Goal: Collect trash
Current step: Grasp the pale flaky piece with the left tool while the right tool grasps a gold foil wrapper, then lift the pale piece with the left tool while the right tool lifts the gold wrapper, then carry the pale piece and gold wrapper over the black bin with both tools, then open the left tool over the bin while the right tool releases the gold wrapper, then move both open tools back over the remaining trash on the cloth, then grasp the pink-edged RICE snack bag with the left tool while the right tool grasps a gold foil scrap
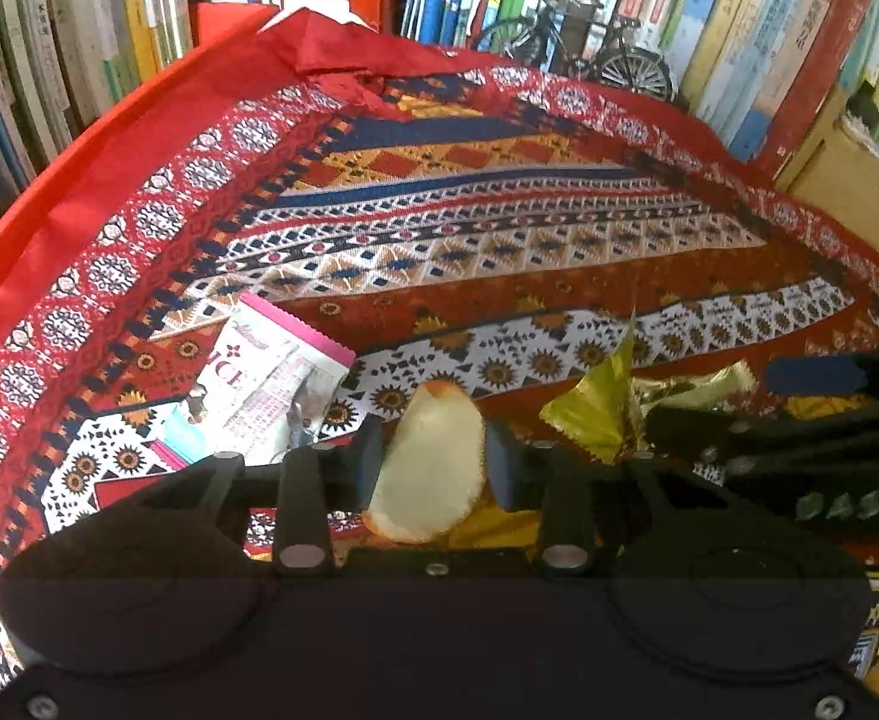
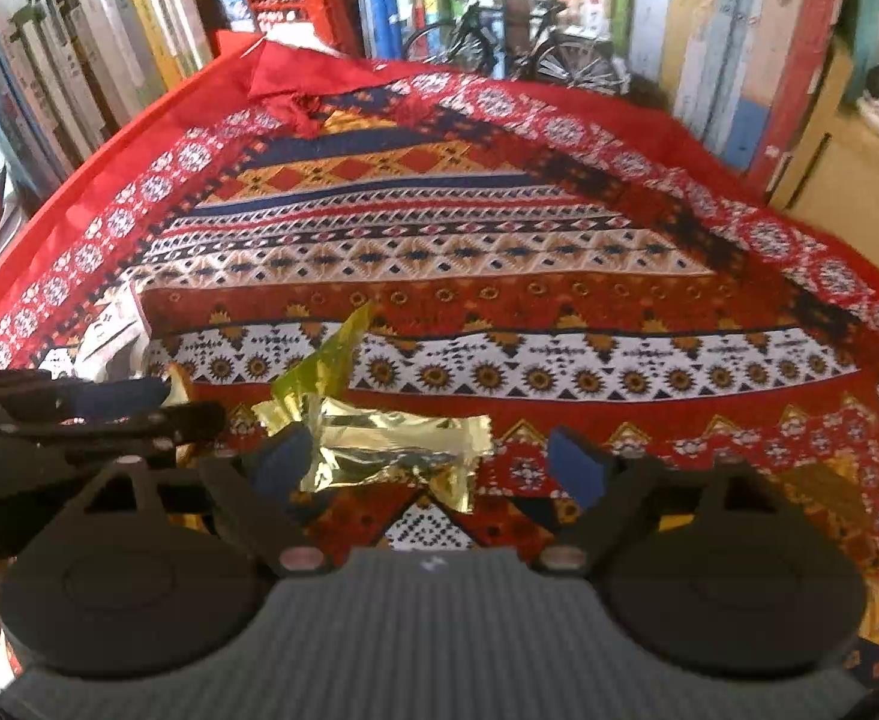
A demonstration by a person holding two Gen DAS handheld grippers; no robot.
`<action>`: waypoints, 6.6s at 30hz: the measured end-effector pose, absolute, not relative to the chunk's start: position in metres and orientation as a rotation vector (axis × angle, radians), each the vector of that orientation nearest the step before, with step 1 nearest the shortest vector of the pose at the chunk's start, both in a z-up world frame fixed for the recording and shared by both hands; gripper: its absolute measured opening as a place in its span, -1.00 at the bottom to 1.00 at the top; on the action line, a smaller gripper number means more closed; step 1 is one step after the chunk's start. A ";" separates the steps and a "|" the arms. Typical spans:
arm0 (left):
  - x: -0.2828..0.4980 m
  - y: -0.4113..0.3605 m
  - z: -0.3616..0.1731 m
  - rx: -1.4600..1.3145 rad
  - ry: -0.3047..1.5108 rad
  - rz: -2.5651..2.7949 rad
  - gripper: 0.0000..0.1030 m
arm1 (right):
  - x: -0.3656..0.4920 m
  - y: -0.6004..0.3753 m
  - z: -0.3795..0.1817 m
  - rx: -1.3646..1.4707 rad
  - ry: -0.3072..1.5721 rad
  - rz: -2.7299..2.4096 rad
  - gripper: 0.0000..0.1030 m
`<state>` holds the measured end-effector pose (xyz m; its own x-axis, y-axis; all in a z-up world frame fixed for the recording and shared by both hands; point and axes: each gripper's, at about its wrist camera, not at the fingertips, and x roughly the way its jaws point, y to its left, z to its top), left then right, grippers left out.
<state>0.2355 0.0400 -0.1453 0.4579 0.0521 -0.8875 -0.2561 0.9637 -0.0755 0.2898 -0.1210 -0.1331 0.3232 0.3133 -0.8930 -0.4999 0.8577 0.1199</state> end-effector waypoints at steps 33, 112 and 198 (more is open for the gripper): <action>0.176 0.017 -0.068 -0.176 1.046 0.206 -0.36 | 0.235 -0.136 -0.058 -0.132 1.083 0.569 0.12; -0.198 0.060 -0.167 -0.362 1.235 0.273 -0.36 | -0.126 -0.095 -0.142 -0.303 1.232 0.726 0.20; 0.225 0.105 -0.125 -0.106 1.055 0.304 0.49 | 0.322 -0.086 -0.105 -0.150 1.284 0.603 0.60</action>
<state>0.2255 0.1046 -0.1253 0.4560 0.1953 -0.8683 -0.2962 0.9533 0.0589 0.3218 -0.0857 -0.1055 0.1538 0.3374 -0.9287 -0.4993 0.8376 0.2216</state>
